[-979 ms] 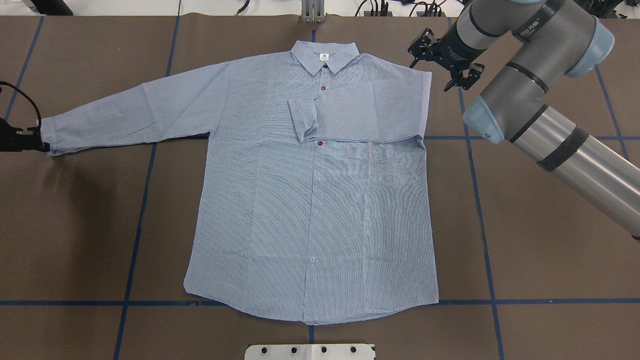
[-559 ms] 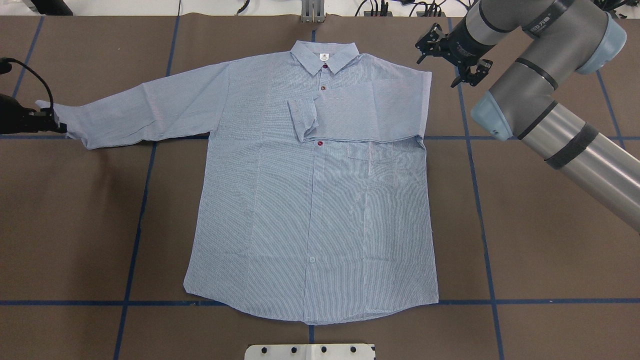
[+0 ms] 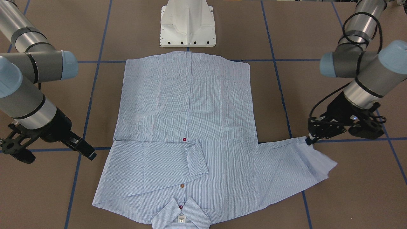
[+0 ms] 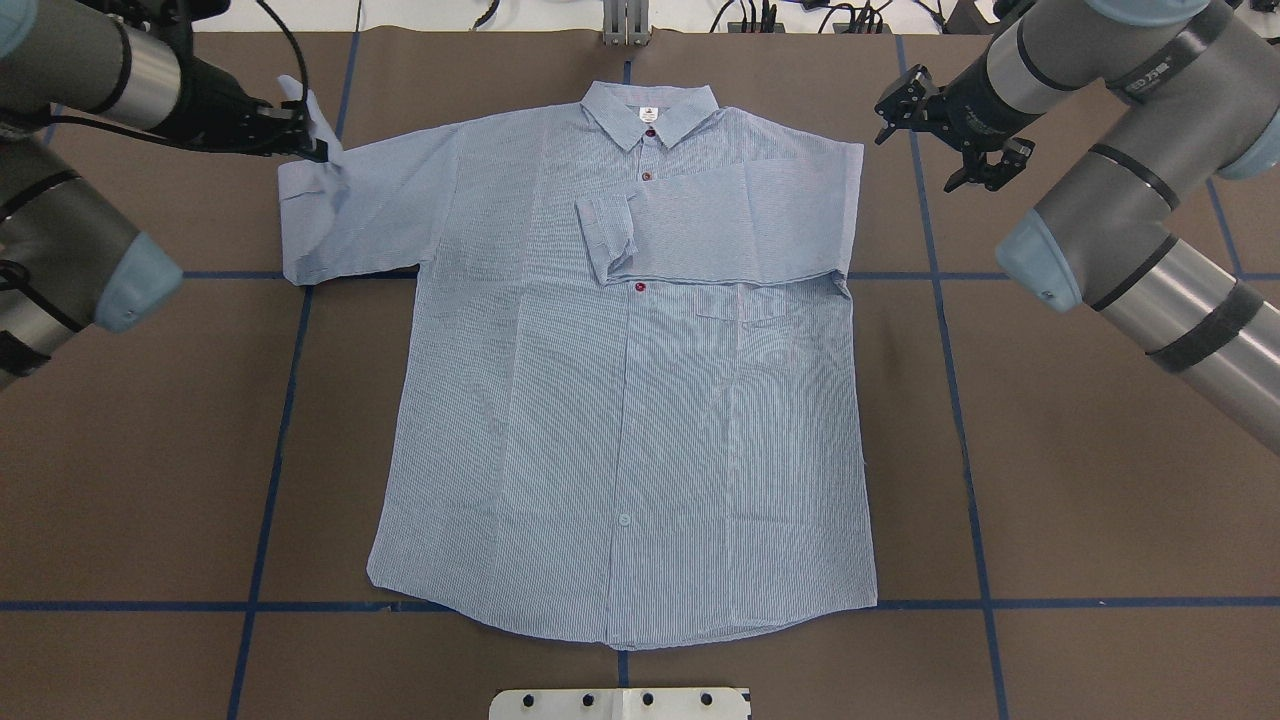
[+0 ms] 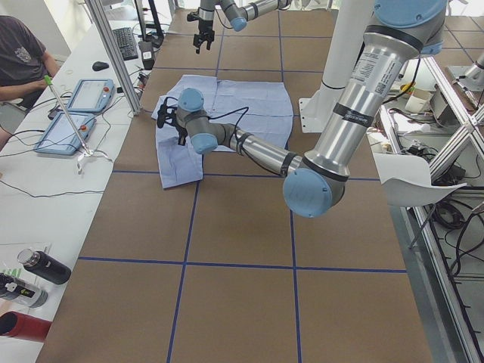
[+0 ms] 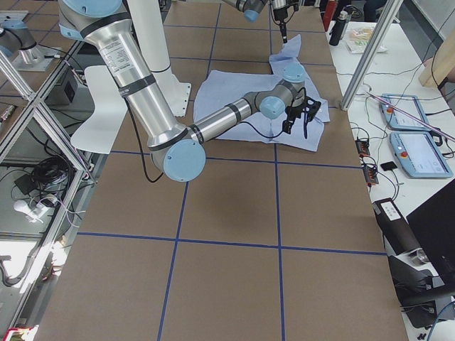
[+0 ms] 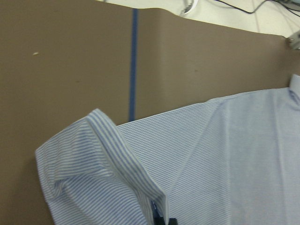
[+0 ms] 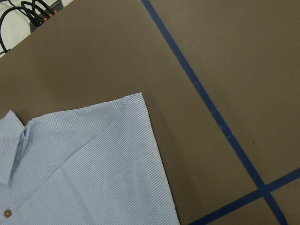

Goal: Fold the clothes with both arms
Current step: 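Fold the held sleeve with the left gripper across the chest toward the collar, then release the sleeve with the left gripper while the right gripper moves to the hem corner, then move the left gripper down to the other bottom hem corner, then grasp both bottom hem corners with the left and right grippers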

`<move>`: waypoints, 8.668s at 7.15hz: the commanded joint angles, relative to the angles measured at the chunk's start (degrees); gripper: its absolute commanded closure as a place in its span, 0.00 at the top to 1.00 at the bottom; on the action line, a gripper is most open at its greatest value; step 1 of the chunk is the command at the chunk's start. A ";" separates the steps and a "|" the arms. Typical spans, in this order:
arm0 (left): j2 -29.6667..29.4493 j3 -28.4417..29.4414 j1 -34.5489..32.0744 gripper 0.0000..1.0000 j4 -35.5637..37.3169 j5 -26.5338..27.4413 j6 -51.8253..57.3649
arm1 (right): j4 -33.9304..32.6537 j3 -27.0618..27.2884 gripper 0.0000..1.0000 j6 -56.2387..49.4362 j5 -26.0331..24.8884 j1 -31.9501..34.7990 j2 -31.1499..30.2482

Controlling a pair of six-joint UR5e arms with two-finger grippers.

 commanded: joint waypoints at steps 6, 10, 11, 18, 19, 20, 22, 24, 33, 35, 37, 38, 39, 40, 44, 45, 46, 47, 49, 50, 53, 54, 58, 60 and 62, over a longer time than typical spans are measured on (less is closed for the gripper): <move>-27.41 16.41 16.78 0.00 0.30 15.73 -8.80 | 0.08 2.99 1.00 -4.45 -1.47 3.80 -8.31; -31.56 20.21 21.10 0.00 0.21 20.94 -10.39 | 0.08 5.54 1.00 -4.45 -1.47 3.89 -11.04; -32.00 20.38 21.80 0.00 0.12 21.73 -11.52 | 0.08 5.63 1.00 -4.45 -1.47 3.89 -11.30; -35.78 24.60 24.62 0.87 0.03 26.84 -12.41 | 0.08 8.26 1.00 -4.36 -1.73 3.89 -12.97; -35.78 22.43 24.36 0.92 0.55 26.49 -12.76 | -0.01 10.61 1.00 -3.92 -1.82 3.81 -14.19; -34.82 18.05 24.09 0.92 4.47 26.22 -13.37 | -0.27 15.08 1.00 -3.40 -2.08 3.11 -17.08; -23.02 -4.81 22.61 0.91 15.47 22.46 -13.12 | -0.27 25.35 1.00 8.02 -4.00 -4.93 -22.62; -13.48 -17.03 19.62 0.90 18.39 18.59 -12.41 | -0.27 33.80 0.99 28.52 -20.36 -22.91 -26.66; -10.56 -17.85 18.11 0.90 18.40 18.66 -12.59 | -9.41 33.32 0.86 58.31 -38.91 -49.28 -24.31; -10.12 -17.76 18.20 0.91 18.31 18.75 -12.59 | -9.41 31.91 0.83 58.74 -39.09 -50.33 -24.58; -9.85 -17.85 18.20 0.91 18.23 18.84 -12.59 | -9.41 31.91 0.79 58.75 -38.82 -50.69 -24.75; -9.85 -17.85 18.20 0.91 18.31 18.75 -12.67 | -9.41 31.12 0.78 58.75 -38.82 -51.38 -24.84; -9.85 -17.85 18.20 0.91 18.23 18.75 -12.76 | -9.41 31.03 0.77 58.75 -38.82 -51.65 -24.84; -9.85 -17.85 18.20 0.91 18.23 18.75 -12.85 | -9.41 30.94 0.66 58.75 -38.82 -51.83 -24.84; -9.68 -18.02 18.12 0.91 18.23 18.84 -13.03 | -9.59 32.25 0.00 59.27 -38.73 -51.92 -25.01; -9.24 -18.72 18.11 0.91 18.23 18.75 -13.03 | -9.59 32.17 0.00 59.19 -38.73 -51.92 -25.02; -3.06 -22.12 18.11 0.91 18.23 19.19 -13.03 | -9.76 33.22 0.00 59.19 -38.73 -51.83 -25.54; 4.75 -28.94 18.90 0.91 18.23 19.37 -13.11 | -9.68 34.71 0.00 58.93 -38.56 -51.83 -27.46; 16.71 -36.54 29.04 0.90 18.40 26.16 -22.65 | -9.67 35.25 0.00 58.84 -38.56 -51.74 -28.18; 21.48 -37.96 33.10 0.90 18.49 28.40 -26.00 | -9.67 35.25 0.00 58.75 -38.21 -51.74 -28.35; 25.83 -37.63 41.65 0.79 19.72 28.51 -35.23 | -9.67 35.25 0.00 58.75 -38.12 -51.74 -28.36; 25.83 -37.19 42.19 0.76 20.42 28.42 -35.70 | -9.67 35.25 0.00 58.75 -38.03 -51.74 -28.36; 23.03 -30.96 42.55 0.68 20.42 28.42 -35.96 | -9.76 35.86 0.00 58.75 -37.68 -51.65 -28.79; 22.75 -30.51 42.55 0.63 20.42 28.33 -35.96 | -9.76 35.95 0.00 58.75 -37.68 -51.65 -28.88; 22.75 -30.42 42.99 0.58 20.42 28.33 -35.96 | -9.76 36.04 0.00 58.75 -37.68 -51.57 -28.97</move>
